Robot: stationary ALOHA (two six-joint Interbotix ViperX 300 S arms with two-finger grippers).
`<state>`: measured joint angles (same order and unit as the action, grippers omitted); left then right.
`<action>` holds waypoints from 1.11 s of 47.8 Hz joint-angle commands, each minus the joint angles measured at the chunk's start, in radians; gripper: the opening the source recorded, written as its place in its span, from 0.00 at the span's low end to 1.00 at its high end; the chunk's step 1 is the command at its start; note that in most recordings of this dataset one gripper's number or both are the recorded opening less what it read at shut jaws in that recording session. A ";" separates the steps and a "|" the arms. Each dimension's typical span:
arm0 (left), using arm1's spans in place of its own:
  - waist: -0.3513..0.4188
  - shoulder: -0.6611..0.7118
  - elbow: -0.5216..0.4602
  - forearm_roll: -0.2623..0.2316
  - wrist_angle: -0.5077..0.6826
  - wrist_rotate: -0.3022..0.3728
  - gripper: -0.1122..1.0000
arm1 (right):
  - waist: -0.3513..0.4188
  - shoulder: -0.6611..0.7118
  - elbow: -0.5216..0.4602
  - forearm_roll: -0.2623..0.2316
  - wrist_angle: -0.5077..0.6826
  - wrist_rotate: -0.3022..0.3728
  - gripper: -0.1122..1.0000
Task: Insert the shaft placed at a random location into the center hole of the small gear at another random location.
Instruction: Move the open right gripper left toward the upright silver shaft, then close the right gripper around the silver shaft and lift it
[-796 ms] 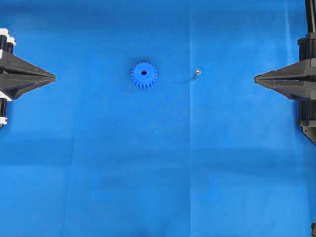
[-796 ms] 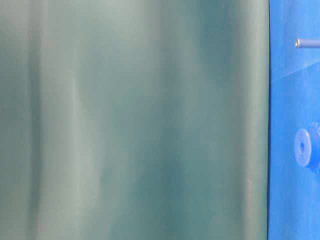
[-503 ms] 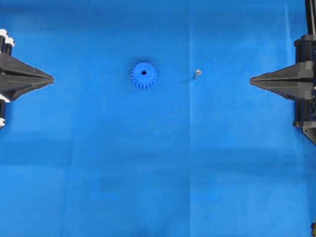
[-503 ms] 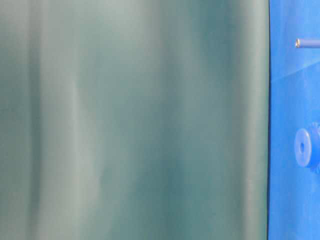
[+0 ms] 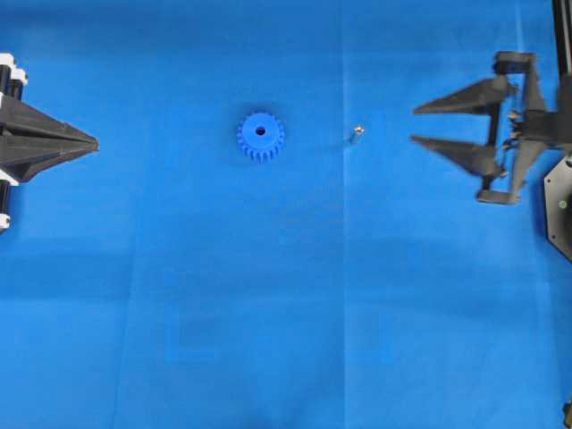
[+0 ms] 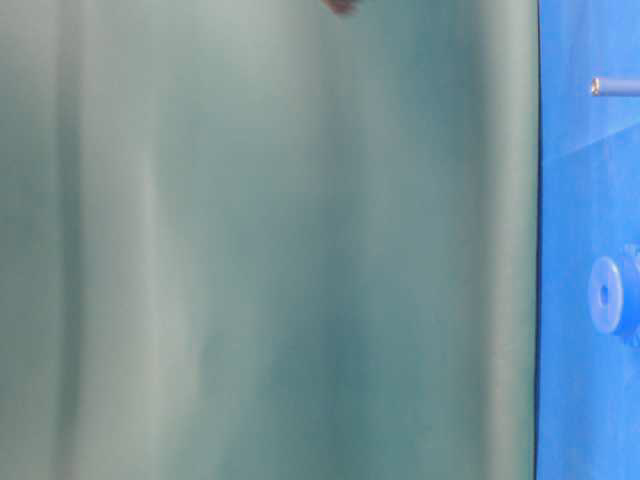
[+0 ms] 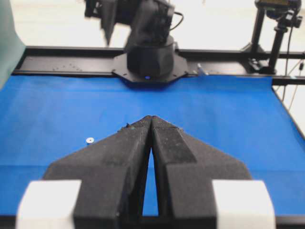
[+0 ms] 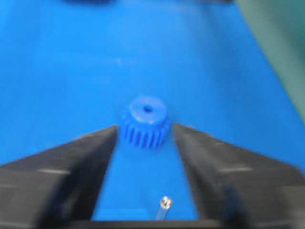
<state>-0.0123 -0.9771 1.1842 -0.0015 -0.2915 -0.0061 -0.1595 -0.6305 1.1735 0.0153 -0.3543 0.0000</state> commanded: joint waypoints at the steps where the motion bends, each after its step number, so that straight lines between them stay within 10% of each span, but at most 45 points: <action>1: -0.002 0.009 -0.017 0.000 -0.008 0.000 0.10 | -0.006 0.091 -0.008 0.006 -0.071 0.002 0.66; 6: -0.002 0.009 -0.014 0.000 -0.008 0.000 0.10 | -0.014 0.198 -0.014 0.026 -0.140 0.002 0.85; 29: 0.005 0.009 -0.006 0.000 -0.008 0.000 0.10 | -0.061 0.568 -0.083 0.110 -0.290 0.002 0.76; 53: 0.020 0.008 0.000 0.000 -0.005 0.000 0.10 | -0.084 0.637 -0.084 0.140 -0.319 0.002 0.68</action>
<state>0.0031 -0.9756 1.1934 -0.0015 -0.2915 -0.0061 -0.2439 0.0153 1.1029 0.1534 -0.6657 0.0000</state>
